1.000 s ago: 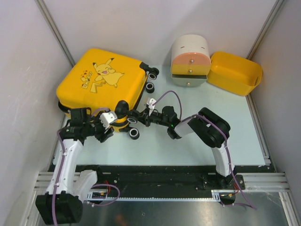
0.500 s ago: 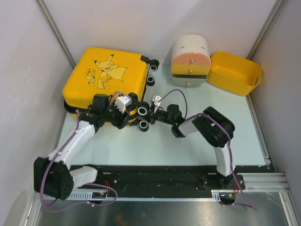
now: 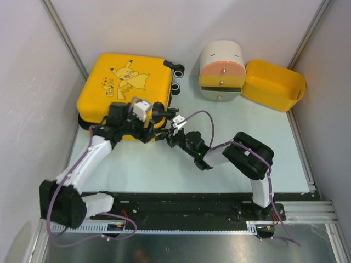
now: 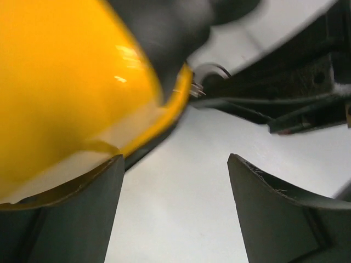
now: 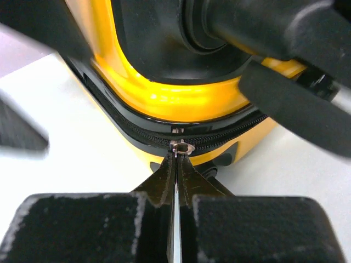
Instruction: Open, take out, and arrange the luggage
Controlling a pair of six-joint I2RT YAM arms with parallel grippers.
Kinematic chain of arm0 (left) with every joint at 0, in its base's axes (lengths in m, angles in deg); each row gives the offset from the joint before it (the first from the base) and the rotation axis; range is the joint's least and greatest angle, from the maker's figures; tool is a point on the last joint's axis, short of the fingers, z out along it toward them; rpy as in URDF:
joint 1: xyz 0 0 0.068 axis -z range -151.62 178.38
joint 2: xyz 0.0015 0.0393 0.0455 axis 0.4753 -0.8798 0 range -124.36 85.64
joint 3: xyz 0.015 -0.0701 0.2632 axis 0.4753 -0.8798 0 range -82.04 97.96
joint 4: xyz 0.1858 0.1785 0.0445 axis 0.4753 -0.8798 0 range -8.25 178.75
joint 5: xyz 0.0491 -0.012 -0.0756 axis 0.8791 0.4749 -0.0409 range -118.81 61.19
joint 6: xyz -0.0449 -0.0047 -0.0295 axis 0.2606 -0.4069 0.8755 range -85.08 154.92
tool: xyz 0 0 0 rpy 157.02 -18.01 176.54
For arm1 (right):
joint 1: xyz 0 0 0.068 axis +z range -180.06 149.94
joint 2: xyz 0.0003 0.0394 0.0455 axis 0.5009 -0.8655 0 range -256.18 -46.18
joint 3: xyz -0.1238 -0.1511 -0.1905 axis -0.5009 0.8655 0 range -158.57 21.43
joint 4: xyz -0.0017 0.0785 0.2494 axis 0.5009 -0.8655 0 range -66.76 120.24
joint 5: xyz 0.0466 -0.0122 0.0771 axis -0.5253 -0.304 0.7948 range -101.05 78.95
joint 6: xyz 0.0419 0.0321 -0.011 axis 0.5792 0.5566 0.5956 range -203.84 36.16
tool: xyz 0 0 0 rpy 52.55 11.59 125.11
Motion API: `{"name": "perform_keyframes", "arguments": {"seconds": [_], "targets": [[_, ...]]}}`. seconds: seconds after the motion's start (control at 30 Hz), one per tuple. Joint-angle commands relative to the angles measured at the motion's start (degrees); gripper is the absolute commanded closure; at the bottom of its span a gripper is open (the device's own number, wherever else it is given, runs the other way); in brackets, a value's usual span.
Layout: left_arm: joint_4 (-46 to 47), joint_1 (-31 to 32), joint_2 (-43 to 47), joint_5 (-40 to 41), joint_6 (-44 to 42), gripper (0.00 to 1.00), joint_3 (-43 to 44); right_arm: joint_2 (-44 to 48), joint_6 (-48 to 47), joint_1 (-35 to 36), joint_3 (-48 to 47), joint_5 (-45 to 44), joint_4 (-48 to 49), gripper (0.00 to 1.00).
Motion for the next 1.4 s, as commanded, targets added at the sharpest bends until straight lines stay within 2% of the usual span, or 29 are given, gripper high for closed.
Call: {"name": "perform_keyframes", "arguments": {"seconds": [0.0,0.13,0.2,0.27,0.47,0.67,0.9,0.93,1.0,1.03,1.1,1.13,1.2,1.33,1.37], "targets": [[5.1,-12.4,12.2,-0.6,2.5,0.17,2.0,0.5,0.4,4.5,-4.4,2.7,-0.2,1.0],[1.6,-22.2,18.3,3.4,1.2,0.16,-0.2,1.5,0.7,5.3,-4.2,2.7,-3.0,1.0],[1.5,-29.2,17.6,0.2,1.6,0.18,-1.5,2.4,0.6,5.4,-3.9,3.1,-4.8,1.0],[1.5,-31.2,15.7,-0.2,3.1,0.21,-2.1,3.4,0.9,6.2,-4.0,3.8,-5.8,1.0],[3.0,-31.1,6.7,-3.1,6.6,0.31,-3.3,0.9,1.3,11.2,-8.0,0.9,-6.1,1.0],[5.2,-28.2,5.7,-2.3,6.9,0.32,-5.3,-5.6,1.9,13.9,-15.9,-1.5,-6.1,1.0],[5.3,-27.6,4.5,-3.1,7.6,0.32,-6.2,-12.0,2.2,14.9,-25.8,1.7,-6.0,1.0],[5.3,-27.7,4.6,-3.1,7.6,0.32,-5.7,-11.8,1.5,14.9,-26.0,2.1,-5.8,0.91],[5.2,-28.5,5.6,-3.8,8.2,0.28,-5.2,-10.3,0.3,14.9,-25.4,7.5,-6.8,0.8],[5.0,-28.8,6.0,-4.2,8.5,0.27,-4.5,-7.3,-0.8,14.7,-24.7,9.1,-8.5,0.69],[4.3,-29.6,8.0,-4.5,9.1,0.21,-3.9,-4.1,-1.9,14.5,-22.5,13.9,-11.1,0.58],[3.8,-29.9,8.7,-4.5,9.1,0.2,-3.0,-0.1,-2.6,14.0,-22.1,15.1,-15.6,0.49],[1.6,-30.3,10.9,-4.6,8.9,0.15,-1.9,3.9,-2.7,13.2,-21.9,19.8,-21.8,0.41],[-3.3,-31.2,13.0,-4.7,9.0,0.11,1.0,13.3,-1.5,8.9,-22.2,26.8,-38.5,0.15],[-4.8,-32.2,13.5,-5.0,9.1,0.11,1.1,16.8,-2.1,6.9,-22.3,27.4,-41.4,0.12]]}}
